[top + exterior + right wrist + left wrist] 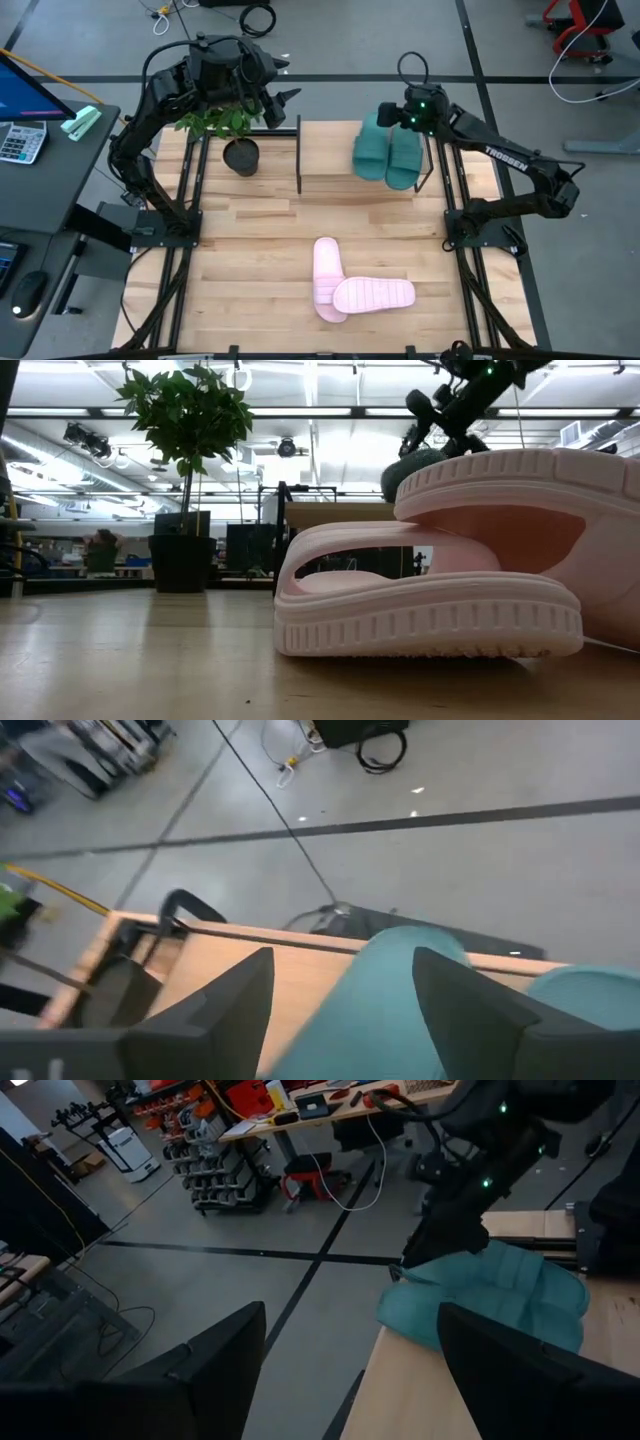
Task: Pick and place slides into the shelf
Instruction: Put the dark green slipper on the shelf
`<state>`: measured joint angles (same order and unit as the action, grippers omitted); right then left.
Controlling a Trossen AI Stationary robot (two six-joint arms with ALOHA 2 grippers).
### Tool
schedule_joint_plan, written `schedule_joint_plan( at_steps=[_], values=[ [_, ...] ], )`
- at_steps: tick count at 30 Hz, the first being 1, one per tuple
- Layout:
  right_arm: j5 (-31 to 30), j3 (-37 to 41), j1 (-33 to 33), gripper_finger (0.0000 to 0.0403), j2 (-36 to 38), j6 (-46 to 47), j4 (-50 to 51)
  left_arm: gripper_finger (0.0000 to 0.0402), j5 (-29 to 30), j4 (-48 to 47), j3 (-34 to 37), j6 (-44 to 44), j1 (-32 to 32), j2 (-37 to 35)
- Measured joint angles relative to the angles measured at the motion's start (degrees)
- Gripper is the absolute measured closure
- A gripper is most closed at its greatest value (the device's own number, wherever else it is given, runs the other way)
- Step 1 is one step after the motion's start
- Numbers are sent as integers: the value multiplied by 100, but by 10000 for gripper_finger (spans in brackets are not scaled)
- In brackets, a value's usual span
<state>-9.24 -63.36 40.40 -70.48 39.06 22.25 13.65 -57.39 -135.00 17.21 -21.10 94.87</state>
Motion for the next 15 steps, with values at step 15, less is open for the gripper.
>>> schedule_joint_plan(
  at_steps=[15],
  values=[
    [1277, -614, -702, 164, -7, -1590, 1035, 104, 0, -43, 0, -6, 2, 0]
  ],
)
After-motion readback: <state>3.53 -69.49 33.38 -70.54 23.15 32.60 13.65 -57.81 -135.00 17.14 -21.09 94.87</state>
